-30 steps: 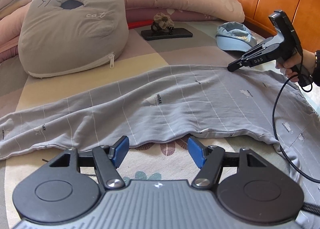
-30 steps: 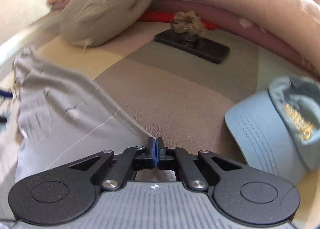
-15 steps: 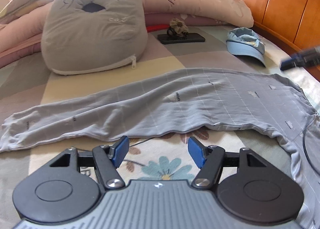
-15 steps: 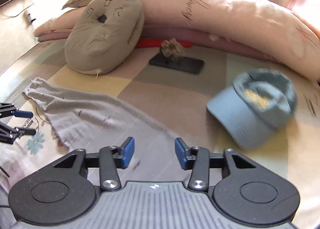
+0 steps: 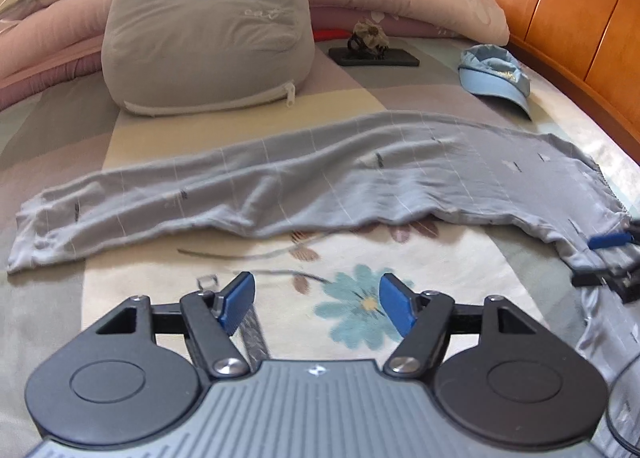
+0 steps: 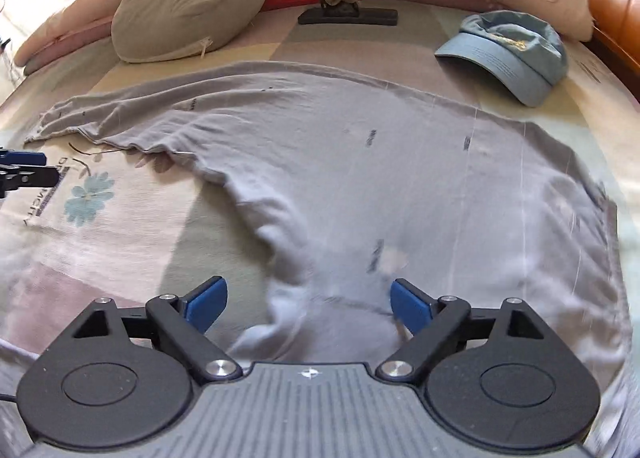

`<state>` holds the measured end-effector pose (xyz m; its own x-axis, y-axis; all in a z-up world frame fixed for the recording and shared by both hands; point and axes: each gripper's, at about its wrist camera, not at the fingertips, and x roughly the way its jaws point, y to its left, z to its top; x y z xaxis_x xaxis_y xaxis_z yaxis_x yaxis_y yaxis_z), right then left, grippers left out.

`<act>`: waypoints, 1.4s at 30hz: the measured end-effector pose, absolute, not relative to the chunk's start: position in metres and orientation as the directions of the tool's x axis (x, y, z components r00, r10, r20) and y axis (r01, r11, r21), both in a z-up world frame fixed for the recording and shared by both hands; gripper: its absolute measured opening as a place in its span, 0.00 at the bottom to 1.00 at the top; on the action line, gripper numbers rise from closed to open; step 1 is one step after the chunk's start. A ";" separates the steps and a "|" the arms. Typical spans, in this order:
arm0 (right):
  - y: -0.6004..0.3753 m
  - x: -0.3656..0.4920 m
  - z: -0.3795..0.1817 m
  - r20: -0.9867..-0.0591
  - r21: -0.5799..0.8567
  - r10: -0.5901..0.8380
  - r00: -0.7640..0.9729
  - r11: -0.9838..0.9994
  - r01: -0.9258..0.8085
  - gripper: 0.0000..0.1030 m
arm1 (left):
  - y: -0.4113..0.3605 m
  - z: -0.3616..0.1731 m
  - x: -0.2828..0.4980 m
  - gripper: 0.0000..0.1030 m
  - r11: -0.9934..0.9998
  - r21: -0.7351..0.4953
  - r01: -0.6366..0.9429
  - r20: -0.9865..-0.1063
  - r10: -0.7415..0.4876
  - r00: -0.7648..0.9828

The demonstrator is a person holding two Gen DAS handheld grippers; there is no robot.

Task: Fold clothes

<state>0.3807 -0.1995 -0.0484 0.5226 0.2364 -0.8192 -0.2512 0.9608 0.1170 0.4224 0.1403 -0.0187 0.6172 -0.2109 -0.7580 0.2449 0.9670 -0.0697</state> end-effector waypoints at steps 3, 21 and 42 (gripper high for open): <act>-0.196 0.371 -0.047 -0.837 0.114 0.218 0.502 0.967 -0.229 0.90 | 0.156 -0.021 0.436 0.68 0.965 -0.090 0.248 -0.732 -0.233 0.640; -0.108 0.371 0.020 -0.815 -0.028 0.177 0.552 0.939 -0.343 0.89 | 0.238 -0.042 0.454 0.74 0.933 -0.226 0.281 -0.690 -0.357 0.629; 0.143 0.464 -0.064 -0.728 -0.486 0.321 0.606 0.382 -0.786 0.07 | 0.345 -0.055 0.443 0.79 0.915 -0.398 -0.061 -0.698 -0.259 0.668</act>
